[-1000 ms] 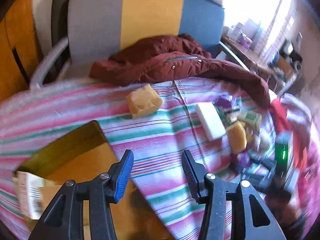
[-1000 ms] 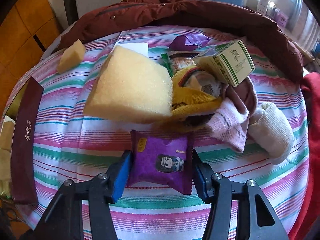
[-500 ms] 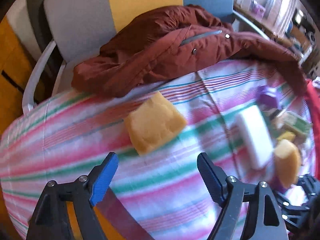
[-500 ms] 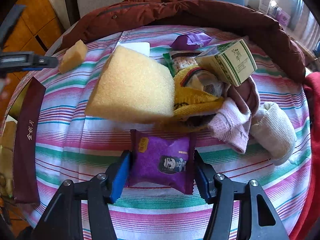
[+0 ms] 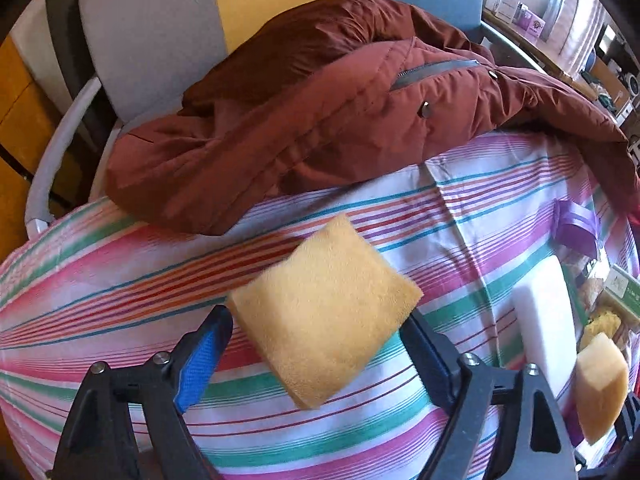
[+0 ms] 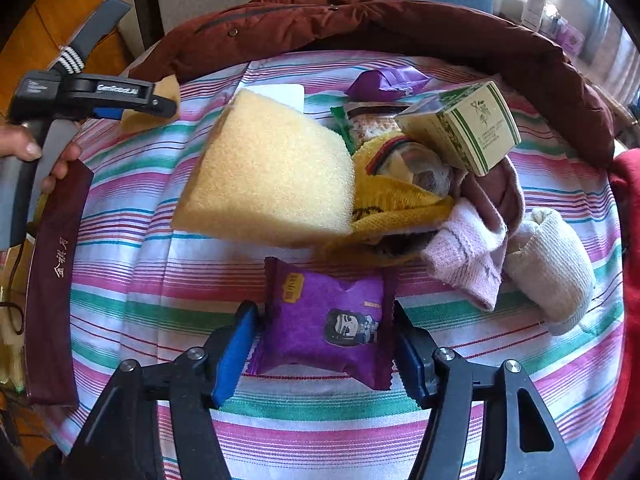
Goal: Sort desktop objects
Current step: 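Grasp a yellow sponge with the left gripper and lift it, then carry the sponge to the tray with left gripper while right gripper carries purple packet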
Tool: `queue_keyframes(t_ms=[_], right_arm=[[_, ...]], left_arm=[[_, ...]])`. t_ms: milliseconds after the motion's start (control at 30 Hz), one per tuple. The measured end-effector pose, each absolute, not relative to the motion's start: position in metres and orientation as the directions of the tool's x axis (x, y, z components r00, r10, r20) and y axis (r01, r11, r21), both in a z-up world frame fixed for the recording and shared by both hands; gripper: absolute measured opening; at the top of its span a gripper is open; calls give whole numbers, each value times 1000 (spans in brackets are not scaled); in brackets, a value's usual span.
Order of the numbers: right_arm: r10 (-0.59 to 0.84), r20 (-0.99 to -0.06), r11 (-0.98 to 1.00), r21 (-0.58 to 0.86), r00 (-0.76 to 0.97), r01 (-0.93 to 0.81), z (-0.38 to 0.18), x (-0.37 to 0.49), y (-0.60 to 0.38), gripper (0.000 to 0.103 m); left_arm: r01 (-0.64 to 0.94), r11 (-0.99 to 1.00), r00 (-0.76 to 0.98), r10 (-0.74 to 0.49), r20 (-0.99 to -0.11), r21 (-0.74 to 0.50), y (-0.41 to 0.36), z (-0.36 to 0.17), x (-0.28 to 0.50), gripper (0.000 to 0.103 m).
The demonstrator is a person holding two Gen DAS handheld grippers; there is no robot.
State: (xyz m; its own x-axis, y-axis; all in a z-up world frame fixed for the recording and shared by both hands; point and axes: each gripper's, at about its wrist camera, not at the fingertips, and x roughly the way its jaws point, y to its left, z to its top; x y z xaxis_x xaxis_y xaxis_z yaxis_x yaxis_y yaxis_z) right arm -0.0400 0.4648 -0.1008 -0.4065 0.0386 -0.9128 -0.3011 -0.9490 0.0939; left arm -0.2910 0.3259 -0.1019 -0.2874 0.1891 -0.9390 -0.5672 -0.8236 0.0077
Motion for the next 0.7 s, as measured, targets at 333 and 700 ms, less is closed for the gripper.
queue_keyframes(t_ms=[333, 700], right_arm=[[55, -908, -950, 80, -415, -302, -99, -37, 464, 60], [60, -909, -955, 68, -413, -288, -95, -36, 455, 59]], left_arm=[[-584, -810, -322, 291, -901, -53, 314, -80, -260, 43], [-598, -791, -361, 408, -839, -127, 267, -13, -187, 43]])
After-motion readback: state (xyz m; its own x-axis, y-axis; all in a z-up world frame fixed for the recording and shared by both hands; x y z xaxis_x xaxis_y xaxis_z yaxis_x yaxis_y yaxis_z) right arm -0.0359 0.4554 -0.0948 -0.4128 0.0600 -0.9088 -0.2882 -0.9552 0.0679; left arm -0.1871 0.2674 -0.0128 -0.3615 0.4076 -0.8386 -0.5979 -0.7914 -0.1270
